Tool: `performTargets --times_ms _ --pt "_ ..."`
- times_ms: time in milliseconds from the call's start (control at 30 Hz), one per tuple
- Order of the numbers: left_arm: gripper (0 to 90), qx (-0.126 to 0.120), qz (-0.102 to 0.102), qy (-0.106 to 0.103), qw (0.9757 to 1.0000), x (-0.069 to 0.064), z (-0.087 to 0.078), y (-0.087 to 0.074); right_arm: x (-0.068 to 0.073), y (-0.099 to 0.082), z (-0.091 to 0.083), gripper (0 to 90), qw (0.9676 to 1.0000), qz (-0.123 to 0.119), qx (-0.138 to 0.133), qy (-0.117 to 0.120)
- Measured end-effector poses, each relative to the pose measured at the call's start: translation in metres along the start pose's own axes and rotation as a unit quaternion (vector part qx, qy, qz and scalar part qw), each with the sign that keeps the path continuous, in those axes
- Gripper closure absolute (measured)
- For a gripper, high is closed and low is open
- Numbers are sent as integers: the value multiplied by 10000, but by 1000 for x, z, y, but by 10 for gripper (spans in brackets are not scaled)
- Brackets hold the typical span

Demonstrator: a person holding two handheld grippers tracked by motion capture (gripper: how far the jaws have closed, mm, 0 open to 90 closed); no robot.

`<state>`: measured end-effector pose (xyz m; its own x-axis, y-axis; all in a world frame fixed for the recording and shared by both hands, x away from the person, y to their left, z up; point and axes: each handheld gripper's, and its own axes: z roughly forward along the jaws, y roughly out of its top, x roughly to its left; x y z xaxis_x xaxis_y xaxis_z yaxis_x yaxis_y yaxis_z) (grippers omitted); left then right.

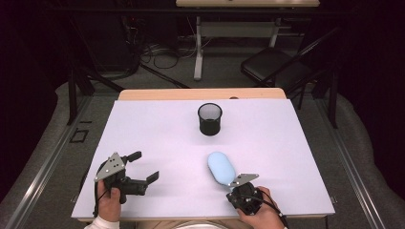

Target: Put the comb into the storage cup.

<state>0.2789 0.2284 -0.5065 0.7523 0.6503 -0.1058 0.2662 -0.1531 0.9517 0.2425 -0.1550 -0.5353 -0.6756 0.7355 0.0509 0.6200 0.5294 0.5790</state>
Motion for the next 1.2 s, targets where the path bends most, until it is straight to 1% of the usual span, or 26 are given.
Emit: performTargets --times_ms 267,367,533,567,933,1033,1067,1200 --pt "11 -1 -7 5 10000 0 0 0 -4 -2 -2 900 9999 61 -22 -111" --pt "11 -1 6 -1 10000 0 0 0 -5 -4 -3 900 9998 52 -17 -212" --pt "11 -1 0 -3 10000 0 0 0 -8 -5 -5 900 9997 95 -39 -220" --pt "11 -4 -1 -3 10000 0 0 0 -9 -6 -5 900 9996 121 -35 -259" --pt "11 -2 -2 -3 10000 0 0 0 -14 -7 -7 900 9994 216 -60 -246" --pt "11 -1 4 -4 10000 0 0 0 -16 -8 -6 900 9992 273 -130 -266" --pt "11 -2 8 -6 10000 0 0 0 -17 -8 -7 900 9992 280 -72 -266" --pt "11 0 11 -7 10000 0 0 0 -17 -8 -7 900 9992 282 -79 -262"
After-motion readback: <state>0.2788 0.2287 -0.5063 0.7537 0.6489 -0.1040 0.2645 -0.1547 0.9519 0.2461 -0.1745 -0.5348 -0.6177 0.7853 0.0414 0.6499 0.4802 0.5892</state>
